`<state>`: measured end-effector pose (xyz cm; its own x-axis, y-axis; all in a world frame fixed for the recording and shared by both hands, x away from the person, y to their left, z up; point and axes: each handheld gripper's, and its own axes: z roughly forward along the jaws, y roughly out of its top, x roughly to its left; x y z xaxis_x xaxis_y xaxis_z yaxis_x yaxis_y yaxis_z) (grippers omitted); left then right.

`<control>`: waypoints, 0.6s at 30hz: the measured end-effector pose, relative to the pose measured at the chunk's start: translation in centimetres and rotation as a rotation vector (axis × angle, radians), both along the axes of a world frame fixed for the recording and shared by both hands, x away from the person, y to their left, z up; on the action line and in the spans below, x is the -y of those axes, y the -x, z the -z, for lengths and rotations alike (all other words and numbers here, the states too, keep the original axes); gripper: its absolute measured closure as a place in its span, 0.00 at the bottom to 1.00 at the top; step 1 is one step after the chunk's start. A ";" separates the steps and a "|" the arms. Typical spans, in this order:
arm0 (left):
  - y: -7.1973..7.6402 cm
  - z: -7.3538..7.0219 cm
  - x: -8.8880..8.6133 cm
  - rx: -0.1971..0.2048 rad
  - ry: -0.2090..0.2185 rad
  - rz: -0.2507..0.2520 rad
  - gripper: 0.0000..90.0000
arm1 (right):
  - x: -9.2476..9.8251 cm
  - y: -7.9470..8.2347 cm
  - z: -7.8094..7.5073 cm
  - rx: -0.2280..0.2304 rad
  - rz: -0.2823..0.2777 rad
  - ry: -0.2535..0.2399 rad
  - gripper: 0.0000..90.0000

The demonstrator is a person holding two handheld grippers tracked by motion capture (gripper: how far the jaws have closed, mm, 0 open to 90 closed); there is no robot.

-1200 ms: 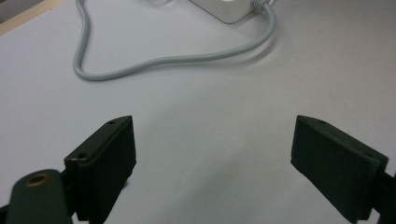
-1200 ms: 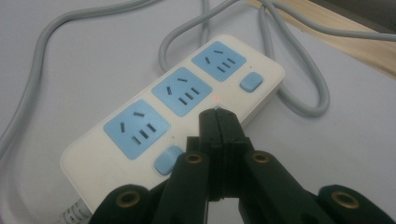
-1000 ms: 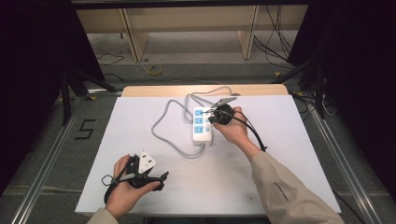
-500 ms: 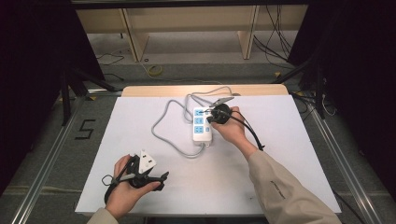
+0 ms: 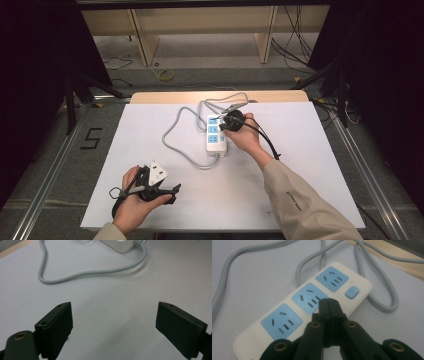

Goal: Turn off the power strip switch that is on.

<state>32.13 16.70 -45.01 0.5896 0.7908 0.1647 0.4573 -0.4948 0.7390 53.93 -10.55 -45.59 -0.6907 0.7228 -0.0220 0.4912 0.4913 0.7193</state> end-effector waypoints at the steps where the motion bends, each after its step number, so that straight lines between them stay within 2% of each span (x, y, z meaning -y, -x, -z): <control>1: 0.0 0.0 0.0 0.000 0.000 0.000 0.15 | -0.1 -0.1 0.0 -0.001 0.000 0.005 1.00; 18: 0.0 0.0 0.0 -0.002 0.001 0.000 0.15 | -0.1 -0.8 0.5 -0.021 0.008 0.008 1.00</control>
